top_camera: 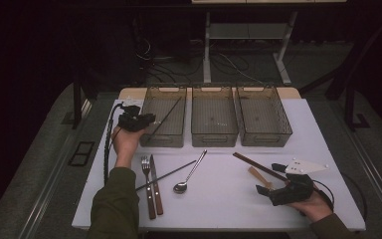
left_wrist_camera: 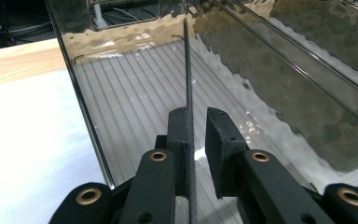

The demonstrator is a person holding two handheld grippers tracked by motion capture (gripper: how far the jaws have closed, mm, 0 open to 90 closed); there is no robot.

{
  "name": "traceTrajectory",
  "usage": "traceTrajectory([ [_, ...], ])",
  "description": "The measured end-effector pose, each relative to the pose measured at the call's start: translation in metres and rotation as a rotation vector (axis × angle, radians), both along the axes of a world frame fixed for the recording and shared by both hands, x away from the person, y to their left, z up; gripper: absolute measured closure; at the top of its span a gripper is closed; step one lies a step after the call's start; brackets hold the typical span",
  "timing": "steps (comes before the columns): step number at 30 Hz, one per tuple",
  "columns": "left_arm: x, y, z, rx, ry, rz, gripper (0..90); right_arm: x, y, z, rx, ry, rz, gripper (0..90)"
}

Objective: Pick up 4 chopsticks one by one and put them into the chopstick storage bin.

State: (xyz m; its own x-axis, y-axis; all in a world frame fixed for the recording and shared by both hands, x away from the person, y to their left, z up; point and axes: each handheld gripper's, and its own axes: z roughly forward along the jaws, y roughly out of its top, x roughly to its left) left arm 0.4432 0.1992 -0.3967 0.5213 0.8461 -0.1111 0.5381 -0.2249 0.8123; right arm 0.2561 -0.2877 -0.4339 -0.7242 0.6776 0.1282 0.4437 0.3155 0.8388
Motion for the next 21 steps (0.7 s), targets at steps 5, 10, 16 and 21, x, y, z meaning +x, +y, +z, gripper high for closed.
traceTrajectory([
  [5,0.0,0.001,0.002,-0.012,-0.01,-0.007,74.3,0.0,0.0,0.0,-0.001,-0.001,0.0,1.4],
  [10,-0.003,0.001,0.005,-0.019,-0.02,-0.025,69.2,0.0,0.0,0.0,0.0,0.001,-0.001,1.4],
  [16,-0.01,0.003,0.013,-0.029,-0.026,-0.074,61.6,0.0,0.0,0.0,0.0,0.002,-0.003,1.3],
  [21,-0.017,0.004,0.019,-0.029,-0.027,-0.115,54.9,0.0,0.0,0.0,0.001,0.002,-0.004,1.3],
])
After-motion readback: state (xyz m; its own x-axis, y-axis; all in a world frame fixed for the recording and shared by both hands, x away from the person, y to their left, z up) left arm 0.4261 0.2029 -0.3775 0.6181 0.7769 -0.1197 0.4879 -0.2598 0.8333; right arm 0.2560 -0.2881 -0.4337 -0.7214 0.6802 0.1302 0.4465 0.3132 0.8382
